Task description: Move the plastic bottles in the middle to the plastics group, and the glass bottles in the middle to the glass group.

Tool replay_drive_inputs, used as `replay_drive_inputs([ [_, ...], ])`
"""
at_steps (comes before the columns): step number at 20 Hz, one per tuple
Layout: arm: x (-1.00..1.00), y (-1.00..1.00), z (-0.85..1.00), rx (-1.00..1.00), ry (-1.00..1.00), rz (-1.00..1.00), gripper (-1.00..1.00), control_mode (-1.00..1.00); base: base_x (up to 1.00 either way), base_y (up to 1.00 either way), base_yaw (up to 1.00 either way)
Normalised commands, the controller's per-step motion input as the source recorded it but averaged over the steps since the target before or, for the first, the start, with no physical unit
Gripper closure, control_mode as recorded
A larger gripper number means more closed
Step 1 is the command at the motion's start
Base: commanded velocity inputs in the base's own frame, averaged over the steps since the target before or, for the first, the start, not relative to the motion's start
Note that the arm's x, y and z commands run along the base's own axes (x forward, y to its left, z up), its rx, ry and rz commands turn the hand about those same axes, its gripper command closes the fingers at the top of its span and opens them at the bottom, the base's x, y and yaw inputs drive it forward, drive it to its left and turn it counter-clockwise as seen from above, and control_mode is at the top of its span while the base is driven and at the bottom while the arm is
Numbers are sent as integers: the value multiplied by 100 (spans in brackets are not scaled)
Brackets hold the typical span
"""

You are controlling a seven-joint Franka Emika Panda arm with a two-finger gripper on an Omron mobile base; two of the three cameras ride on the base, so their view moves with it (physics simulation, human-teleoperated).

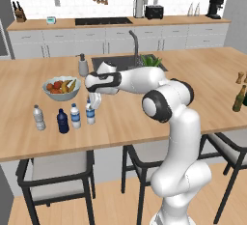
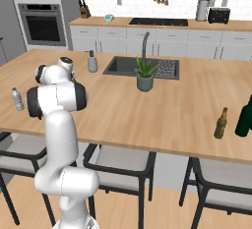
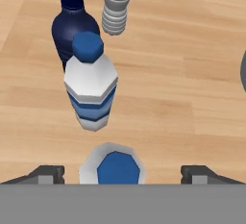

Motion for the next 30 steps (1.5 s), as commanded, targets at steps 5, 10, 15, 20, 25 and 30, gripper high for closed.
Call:
replay_drive_inputs([
  [5,-2,0,24,0,0,0,-100,-100,0,0,0],
  [10,-1,0,66,0,3,0,-100,-100,0,0,0],
  [15,0,-3,61,0,3,-1,-100,-100,0,0,0],
  [20,-14,-28,28,0,5,-11,-100,-100,0,0,0],
  [25,-55,-55,2,0,8,-23,-100,-100,0,0,0],
  [30,-77,-81,0,7,0,-37,-100,-100,0,0,0],
])
